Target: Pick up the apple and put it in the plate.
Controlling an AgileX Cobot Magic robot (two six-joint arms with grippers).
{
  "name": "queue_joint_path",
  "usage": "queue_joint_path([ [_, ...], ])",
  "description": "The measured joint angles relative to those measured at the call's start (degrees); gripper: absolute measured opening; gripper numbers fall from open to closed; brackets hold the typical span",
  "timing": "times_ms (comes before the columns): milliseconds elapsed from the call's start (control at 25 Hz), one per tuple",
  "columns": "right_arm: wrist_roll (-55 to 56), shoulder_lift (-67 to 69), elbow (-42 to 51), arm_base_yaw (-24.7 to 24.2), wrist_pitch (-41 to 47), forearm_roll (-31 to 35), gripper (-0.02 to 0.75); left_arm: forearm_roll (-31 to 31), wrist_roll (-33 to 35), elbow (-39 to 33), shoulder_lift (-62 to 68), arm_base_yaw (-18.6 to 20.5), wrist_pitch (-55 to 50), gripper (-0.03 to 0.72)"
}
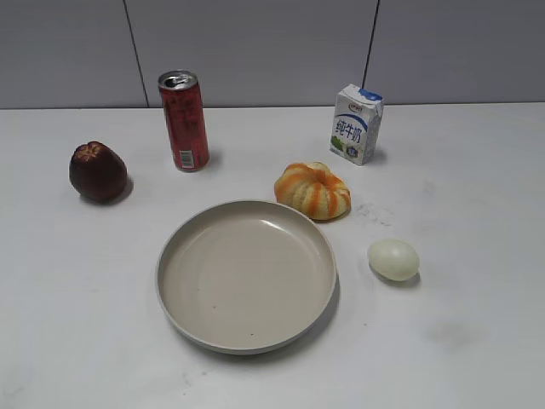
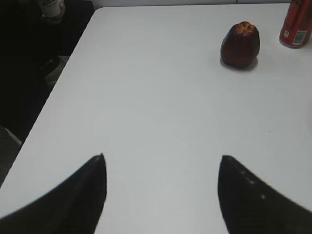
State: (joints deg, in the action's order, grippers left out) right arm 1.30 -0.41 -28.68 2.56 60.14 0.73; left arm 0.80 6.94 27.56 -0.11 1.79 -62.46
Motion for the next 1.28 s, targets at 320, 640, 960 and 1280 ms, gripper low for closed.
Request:
queue_joint_path([
  [320, 0.0, 0.0, 0.0, 0.0, 0.0, 0.0, 0.585, 0.0, 0.0, 0.0, 0.0, 0.0, 0.0, 0.533],
  [640, 0.0, 0.0, 0.0, 0.0, 0.0, 0.0, 0.585, 0.0, 0.0, 0.0, 0.0, 0.0, 0.5, 0.524],
  [960, 0.0, 0.0, 0.0, 0.0, 0.0, 0.0, 0.585, 2.7, 0.0, 4.2, 11.3, 0.0, 8.7, 0.522],
  [1280, 0.0, 0.0, 0.0, 0.0, 0.0, 0.0, 0.585, 4.1, 0.6, 10.4, 35.3, -0.4, 18.6, 0.522],
])
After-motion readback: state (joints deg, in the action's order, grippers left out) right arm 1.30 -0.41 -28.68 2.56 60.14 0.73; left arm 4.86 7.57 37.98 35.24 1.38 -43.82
